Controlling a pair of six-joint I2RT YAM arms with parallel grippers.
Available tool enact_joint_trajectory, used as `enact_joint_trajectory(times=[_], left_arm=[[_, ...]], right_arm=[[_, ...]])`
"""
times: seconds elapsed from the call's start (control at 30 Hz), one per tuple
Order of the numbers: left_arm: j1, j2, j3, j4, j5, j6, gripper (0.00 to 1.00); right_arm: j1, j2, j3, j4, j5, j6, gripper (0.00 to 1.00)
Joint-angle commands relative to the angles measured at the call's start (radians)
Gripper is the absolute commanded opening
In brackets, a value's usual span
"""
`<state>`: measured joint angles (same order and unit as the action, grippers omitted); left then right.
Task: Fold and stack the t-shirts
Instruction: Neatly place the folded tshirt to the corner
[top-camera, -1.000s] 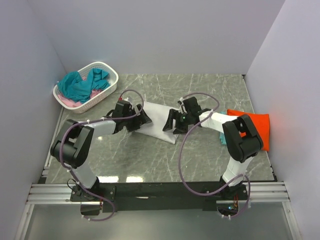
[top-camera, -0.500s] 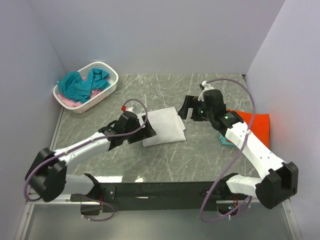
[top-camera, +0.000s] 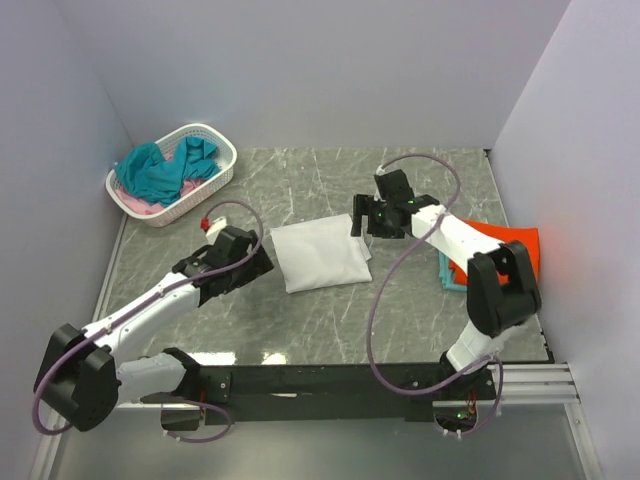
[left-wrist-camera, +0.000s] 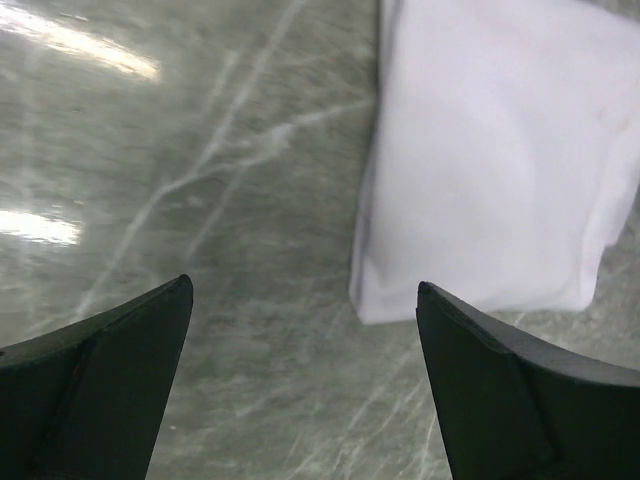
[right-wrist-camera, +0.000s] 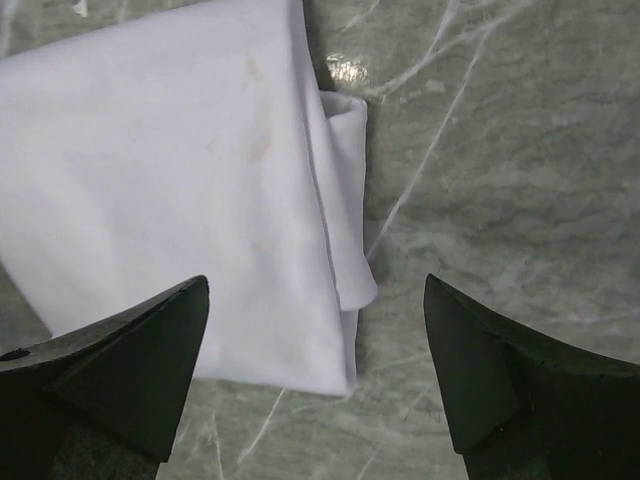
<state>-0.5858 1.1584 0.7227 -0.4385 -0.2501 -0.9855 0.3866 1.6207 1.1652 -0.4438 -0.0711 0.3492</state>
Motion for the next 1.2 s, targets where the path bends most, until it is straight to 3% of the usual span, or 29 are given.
enact_joint_trajectory(times=[0.0,0.4,0.87,0.97,1.07,1.1,1.17], left_arm=[[0.065,-0.055,-0.034,-0.011,-0.006,0.011,1.00],[0.138,-0.095,-0.083,0.006,0.021,0.022,1.00],[0.147,-0.060,-0.100,0.029,0.069,0.013,0.99],[0.149,-0.077,-0.101,0.021,0.064,0.013,0.99],[0.149,-0.092,-0.104,0.014,0.064,0.013,0.99],[0.149,-0.101,-0.105,0.014,0.064,0.013,1.00],[0.150,-0.108,-0.108,0.011,0.055,0.011,0.99]], right_arm=[[0.018,0.068,0.090,-0.007,0.028,-0.010,0.93],[0.080,0.310,0.203,-0.065,0.114,0.020,0.79],[0.130,0.347,0.128,-0.029,0.105,0.059,0.63],[0.129,0.343,0.107,-0.009,0.085,0.062,0.51],[0.129,0.334,0.085,0.017,0.050,0.048,0.24],[0.130,0.323,0.080,0.016,0.041,0.037,0.06],[0.129,0.302,0.070,0.019,0.057,0.034,0.00]])
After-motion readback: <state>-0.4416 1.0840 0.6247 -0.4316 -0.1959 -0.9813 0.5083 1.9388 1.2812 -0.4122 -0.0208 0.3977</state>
